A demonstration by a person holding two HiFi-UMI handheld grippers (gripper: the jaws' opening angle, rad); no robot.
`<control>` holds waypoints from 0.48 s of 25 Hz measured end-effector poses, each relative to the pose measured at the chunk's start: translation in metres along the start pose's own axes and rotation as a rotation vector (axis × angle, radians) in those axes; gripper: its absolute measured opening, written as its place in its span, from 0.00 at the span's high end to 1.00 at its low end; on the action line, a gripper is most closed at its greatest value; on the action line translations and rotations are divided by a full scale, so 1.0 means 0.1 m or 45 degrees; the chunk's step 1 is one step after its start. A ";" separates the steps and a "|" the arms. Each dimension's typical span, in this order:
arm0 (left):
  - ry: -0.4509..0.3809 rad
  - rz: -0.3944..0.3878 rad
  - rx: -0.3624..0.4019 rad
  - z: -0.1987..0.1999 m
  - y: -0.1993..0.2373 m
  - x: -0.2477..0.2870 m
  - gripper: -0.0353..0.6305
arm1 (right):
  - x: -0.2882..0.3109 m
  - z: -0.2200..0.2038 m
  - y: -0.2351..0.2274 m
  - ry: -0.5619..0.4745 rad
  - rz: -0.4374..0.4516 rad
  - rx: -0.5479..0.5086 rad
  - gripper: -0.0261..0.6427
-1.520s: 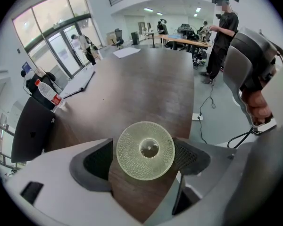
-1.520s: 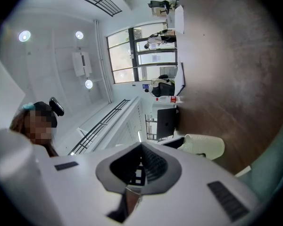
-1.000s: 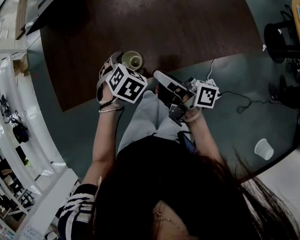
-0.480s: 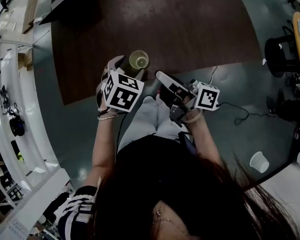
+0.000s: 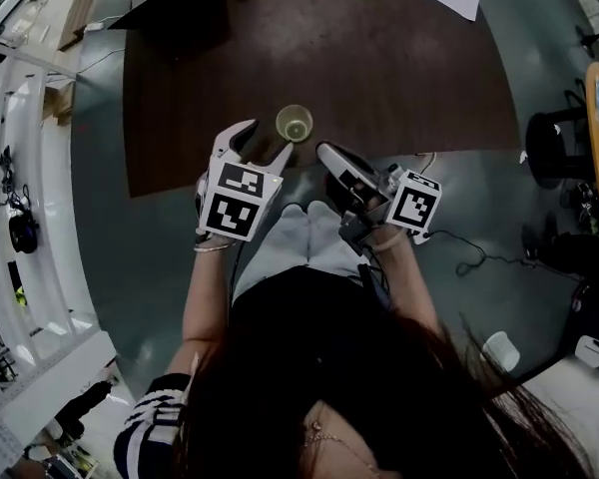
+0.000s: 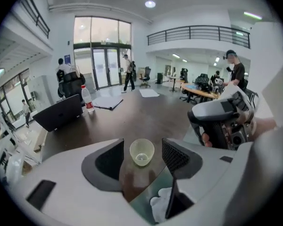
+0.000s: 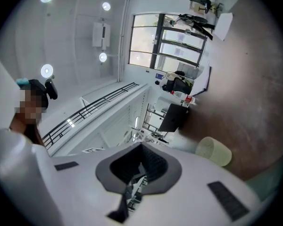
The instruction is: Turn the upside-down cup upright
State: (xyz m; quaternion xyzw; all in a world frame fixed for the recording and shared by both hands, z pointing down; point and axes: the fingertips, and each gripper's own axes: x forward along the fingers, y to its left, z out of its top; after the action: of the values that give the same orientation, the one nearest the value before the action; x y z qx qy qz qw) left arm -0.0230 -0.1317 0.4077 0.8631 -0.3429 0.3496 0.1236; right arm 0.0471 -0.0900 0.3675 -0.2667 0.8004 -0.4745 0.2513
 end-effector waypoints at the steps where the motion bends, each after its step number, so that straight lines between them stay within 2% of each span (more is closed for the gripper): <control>1: -0.033 -0.009 -0.040 0.02 -0.01 -0.05 0.55 | 0.00 0.00 0.01 0.009 -0.012 -0.019 0.94; 4: -0.126 -0.009 -0.133 0.08 0.00 -0.20 0.58 | 0.01 0.00 0.04 0.035 -0.047 -0.094 0.94; 8: -0.243 -0.025 -0.210 0.03 0.07 -0.46 0.66 | 0.13 -0.08 0.13 0.054 -0.117 -0.261 0.94; 12: -0.297 0.005 -0.243 0.00 0.11 -0.63 0.72 | 0.20 -0.10 0.19 0.077 -0.202 -0.430 0.94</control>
State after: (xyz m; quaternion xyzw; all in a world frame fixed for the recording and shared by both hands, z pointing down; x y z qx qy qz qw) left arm -0.0635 -0.1082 0.3637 0.8815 -0.3883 0.2132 0.1636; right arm 0.0223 -0.0892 0.3517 -0.3529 0.8523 -0.3595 0.1407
